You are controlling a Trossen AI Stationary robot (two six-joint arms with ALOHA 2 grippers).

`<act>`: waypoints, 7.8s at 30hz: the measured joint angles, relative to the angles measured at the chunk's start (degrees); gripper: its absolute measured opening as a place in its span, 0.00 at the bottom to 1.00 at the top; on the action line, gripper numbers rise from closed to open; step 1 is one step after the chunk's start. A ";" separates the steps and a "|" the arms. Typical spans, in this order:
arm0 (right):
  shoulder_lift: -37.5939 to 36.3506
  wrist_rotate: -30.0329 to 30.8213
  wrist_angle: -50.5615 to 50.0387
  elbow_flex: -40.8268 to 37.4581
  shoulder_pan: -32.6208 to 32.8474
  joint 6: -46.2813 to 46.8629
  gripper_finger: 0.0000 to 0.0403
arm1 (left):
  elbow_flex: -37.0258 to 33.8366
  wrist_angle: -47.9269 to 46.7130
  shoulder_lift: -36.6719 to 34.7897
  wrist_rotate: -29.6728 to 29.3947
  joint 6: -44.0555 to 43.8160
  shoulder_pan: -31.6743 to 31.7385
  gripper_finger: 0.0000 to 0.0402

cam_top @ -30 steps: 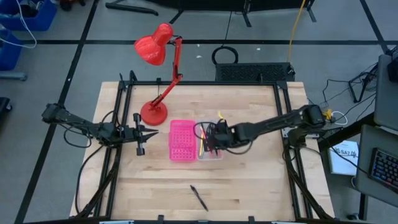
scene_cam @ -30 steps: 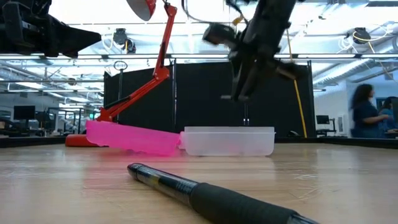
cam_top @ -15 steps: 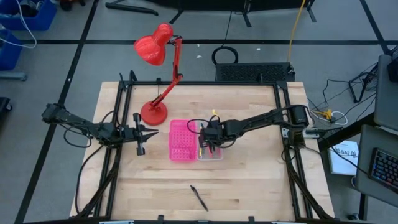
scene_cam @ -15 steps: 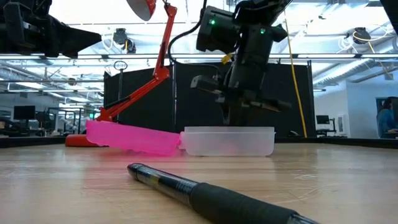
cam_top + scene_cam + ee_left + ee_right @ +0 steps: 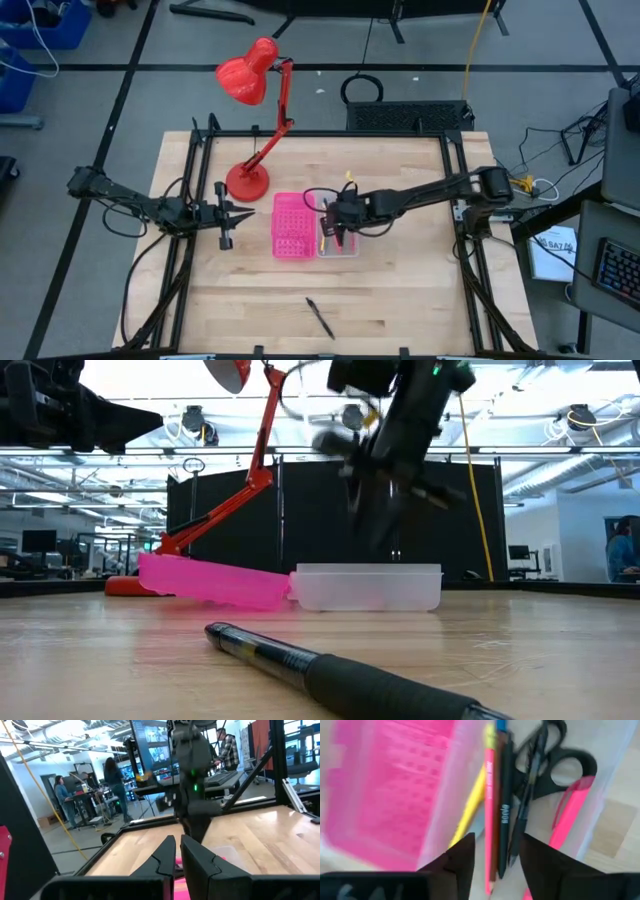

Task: Pick & place school supplies into a supply box
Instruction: Put the black pen into the supply box

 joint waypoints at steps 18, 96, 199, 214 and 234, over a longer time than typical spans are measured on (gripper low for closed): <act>-33.31 25.66 -5.75 -0.01 21.95 -47.57 0.11 | -0.02 1.85 0.02 0.17 -2.56 0.01 0.09; -70.55 0.71 74.21 -73.40 5.65 -74.64 0.00 | 82.09 -55.59 94.23 23.06 -4.56 -10.30 0.39; -26.83 14.31 54.00 -32.00 17.86 -70.19 0.00 | 19.78 -23.41 24.33 22.71 -4.79 0.84 0.00; -8.02 12.76 29.98 -4.24 24.44 -51.57 0.00 | 5.63 -12.01 10.64 23.79 -6.45 4.90 0.02; 27.77 -3.05 -10.32 40.61 24.50 -13.39 0.00 | 5.07 -13.65 10.61 21.84 -3.16 5.01 0.05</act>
